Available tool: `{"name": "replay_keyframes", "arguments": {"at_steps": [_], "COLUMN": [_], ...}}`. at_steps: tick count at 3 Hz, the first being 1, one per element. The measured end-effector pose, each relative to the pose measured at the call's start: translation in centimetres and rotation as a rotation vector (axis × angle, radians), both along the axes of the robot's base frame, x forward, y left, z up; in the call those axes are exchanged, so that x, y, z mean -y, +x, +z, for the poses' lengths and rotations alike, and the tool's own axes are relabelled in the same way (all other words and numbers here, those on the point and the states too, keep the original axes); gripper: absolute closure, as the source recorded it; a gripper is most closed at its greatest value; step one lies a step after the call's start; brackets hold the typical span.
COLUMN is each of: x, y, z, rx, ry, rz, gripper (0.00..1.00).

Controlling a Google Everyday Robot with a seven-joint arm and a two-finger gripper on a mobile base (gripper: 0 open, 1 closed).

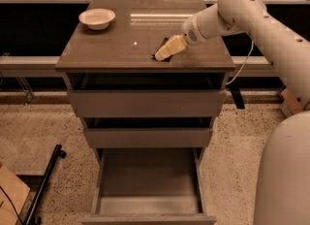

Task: Place rxbar chocolate into bottom drawer

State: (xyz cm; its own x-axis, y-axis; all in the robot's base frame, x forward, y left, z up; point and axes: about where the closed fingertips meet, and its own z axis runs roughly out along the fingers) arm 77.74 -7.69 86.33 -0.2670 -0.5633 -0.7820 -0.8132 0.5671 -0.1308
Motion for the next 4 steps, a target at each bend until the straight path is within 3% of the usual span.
{"name": "replay_keyframes", "arguments": {"at_steps": [1, 3, 4], "x": [-1.1, -2.7, -2.8], "y": [1.5, 1.7, 1.5], "z": [-1.9, -4.4, -4.4], "rx": [-0.032, -0.088, -0.093], "ry": [0.029, 0.054, 0.055], "rz": [0.007, 0.025, 0.026], "gripper": [0.00, 0.43, 0.74]}}
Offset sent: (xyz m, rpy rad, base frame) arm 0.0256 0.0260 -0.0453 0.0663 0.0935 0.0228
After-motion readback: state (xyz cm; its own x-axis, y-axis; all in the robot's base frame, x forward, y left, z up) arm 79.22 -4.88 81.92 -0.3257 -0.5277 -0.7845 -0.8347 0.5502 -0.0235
